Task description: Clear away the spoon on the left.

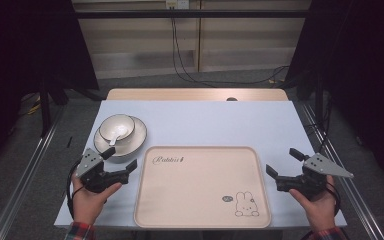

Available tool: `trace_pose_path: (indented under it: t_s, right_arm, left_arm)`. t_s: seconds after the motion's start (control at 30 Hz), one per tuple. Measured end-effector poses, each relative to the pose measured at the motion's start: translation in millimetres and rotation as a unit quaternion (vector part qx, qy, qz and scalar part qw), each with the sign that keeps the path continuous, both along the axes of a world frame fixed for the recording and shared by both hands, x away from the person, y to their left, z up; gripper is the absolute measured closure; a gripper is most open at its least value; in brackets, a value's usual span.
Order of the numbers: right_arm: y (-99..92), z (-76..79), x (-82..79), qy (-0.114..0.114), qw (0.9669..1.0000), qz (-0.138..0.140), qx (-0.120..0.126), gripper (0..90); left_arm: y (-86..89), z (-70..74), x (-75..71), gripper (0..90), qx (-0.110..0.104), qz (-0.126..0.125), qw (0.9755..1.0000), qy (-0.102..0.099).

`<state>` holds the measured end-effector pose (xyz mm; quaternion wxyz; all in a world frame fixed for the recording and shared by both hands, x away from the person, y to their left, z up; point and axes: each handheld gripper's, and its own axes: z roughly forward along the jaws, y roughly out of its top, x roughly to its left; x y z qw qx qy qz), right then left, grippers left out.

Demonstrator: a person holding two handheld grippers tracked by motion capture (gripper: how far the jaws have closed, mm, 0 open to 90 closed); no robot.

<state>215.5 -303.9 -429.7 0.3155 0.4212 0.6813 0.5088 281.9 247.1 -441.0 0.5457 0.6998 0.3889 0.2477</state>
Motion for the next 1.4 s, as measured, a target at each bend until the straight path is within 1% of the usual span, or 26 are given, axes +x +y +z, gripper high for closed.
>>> trace_pose_path:
  t_s: [0.03, 0.1, 0.13, 0.2, 0.23, 0.27, 0.3, 0.33, 0.37, 0.43, 0.5, 0.53, 0.67, 0.7, 0.73, 0.77, 0.87, 0.9, 0.97, 1.07, 1.13, 1.17, 1.2, 1.27, 1.3, 1.4]
  right_arm:
    - [0.3, -0.5, -0.1, 0.004, 1.0000, -0.003, 0.002, 1.6]
    - [-0.1, -1.2, 0.4, 0.005, 1.0000, -0.001, 0.001, 1.6]
    - [-0.1, -1.2, 0.4, 0.005, 1.0000, -0.001, 0.001, 1.6]
    - [-0.5, -1.8, 1.2, 0.005, 1.0000, -0.005, 0.003, 1.7]
    - [-0.3, -1.9, 1.4, 0.006, 1.0000, -0.005, 0.004, 1.6]
    - [-0.3, -1.9, 1.4, 0.006, 1.0000, -0.005, 0.004, 1.6]
    - [0.1, -2.5, 1.8, 0.008, 1.0000, 0.000, 0.000, 1.6]
    - [0.1, -2.5, 1.8, 0.008, 1.0000, 0.000, 0.000, 1.6]
    - [1.9, -3.4, 2.4, 0.008, 1.0000, 0.000, -0.002, 1.7]
    - [3.0, -3.7, 2.7, 0.009, 0.9999, 0.006, -0.002, 1.6]
    - [3.8, -3.8, 2.8, 0.006, 1.0000, 0.003, -0.005, 1.7]
    - [4.0, -3.8, 3.0, 0.007, 1.0000, 0.006, -0.003, 1.6]
    - [3.2, -3.6, 3.6, 0.009, 0.9999, 0.007, -0.004, 1.6]
    - [3.2, -3.6, 3.6, 0.009, 0.9999, 0.007, -0.004, 1.6]
    - [2.8, -3.5, 3.7, 0.009, 0.9999, 0.005, 0.000, 1.6]
    - [2.7, -3.4, 3.7, 0.009, 1.0000, 0.004, 0.000, 1.7]
    - [2.3, -3.4, 3.8, 0.007, 1.0000, 0.005, 0.000, 1.7]
    - [2.3, -3.4, 3.8, 0.006, 1.0000, 0.003, 0.001, 1.7]
    - [1.8, -3.2, 3.8, 0.007, 1.0000, 0.006, 0.002, 1.8]
    - [1.5, -3.0, 3.6, 0.011, 0.9999, 0.004, 0.004, 1.8]
    - [1.5, -3.3, 4.2, 0.010, 0.9999, 0.003, 0.003, 1.9]
    - [1.6, -3.4, 4.5, 0.009, 0.9999, 0.005, 0.001, 1.9]
    - [1.6, -3.4, 4.5, 0.009, 0.9999, 0.005, 0.001, 1.9]
    - [2.2, -3.6, 4.7, 0.008, 1.0000, 0.003, 0.002, 1.9]
    - [1.8, -3.3, 4.3, 0.009, 0.9999, 0.006, 0.003, 2.0]
    - [1.5, -3.2, 4.1, 0.010, 0.9999, 0.005, 0.003, 2.0]
  left_arm:
    - [0.9, 0.1, 0.8, 9.2, 0.002, 0.005, 1.0000, 0.000]
    - [3.8, 0.2, 4.0, 10.0, 0.000, 0.017, 0.9999, -0.003]
    - [3.8, 0.2, 4.0, 10.5, 0.000, 0.017, 0.9999, -0.003]
    - [5.4, 0.3, 6.5, 11.3, 0.004, 0.030, 0.9995, -0.005]
    - [7.8, 0.4, 8.6, 12.2, 0.022, 0.041, 0.9989, -0.007]
    - [7.8, 0.4, 8.6, 13.2, 0.022, 0.041, 0.9989, -0.007]
    - [8.7, -0.3, 10.3, 14.4, 0.022, 0.052, 0.9984, -0.010]
    - [8.7, -0.3, 10.3, 15.6, 0.022, 0.052, 0.9984, -0.010]
    - [11.0, -1.0, 13.0, 16.1, 0.031, 0.066, 0.9973, -0.012]
    - [13.3, -2.4, 15.7, 17.9, 0.027, 0.075, 0.9968, -0.009]
    - [15.2, -3.7, 17.7, 20.4, 0.025, 0.083, 0.9963, -0.006]
    - [16.2, -4.0, 19.0, 21.4, 0.023, 0.092, 0.9955, -0.004]
    - [19.0, -5.2, 23.3, 27.7, 0.021, 0.106, 0.9941, -0.006]
    - [19.0, -5.2, 23.3, 30.2, 0.021, 0.106, 0.9941, -0.006]
    - [20.8, -6.5, 25.7, 31.8, 0.026, 0.115, 0.9931, -0.001]
    - [21.9, -7.3, 27.0, 32.8, 0.027, 0.116, 0.9928, 0.001]
    - [23.6, -10.3, 31.5, 36.8, 0.034, 0.128, 0.9911, -0.001]
    - [24.4, -11.0, 33.1, 38.1, 0.034, 0.124, 0.9917, 0.000]
    - [23.5, -12.4, 35.8, 41.2, 0.039, 0.131, 0.9906, -0.001]
    - [22.9, -13.9, 38.4, 44.7, 0.046, 0.129, 0.9906, 0.004]
    - [23.0, -16.9, 41.4, 48.0, 0.052, 0.135, 0.9894, 0.011]
    - [23.0, -17.7, 42.1, 48.9, 0.047, 0.137, 0.9894, 0.010]
    - [23.0, -17.7, 42.1, 49.7, 0.047, 0.137, 0.9894, 0.010]
    - [23.5, -18.5, 43.5, 51.0, 0.043, 0.145, 0.9884, 0.009]
    - [24.4, -19.2, 45.2, 53.8, 0.032, 0.138, 0.9898, 0.009]
    - [23.9, -19.1, 45.6, 58.4, 0.037, 0.141, 0.9893, 0.005]
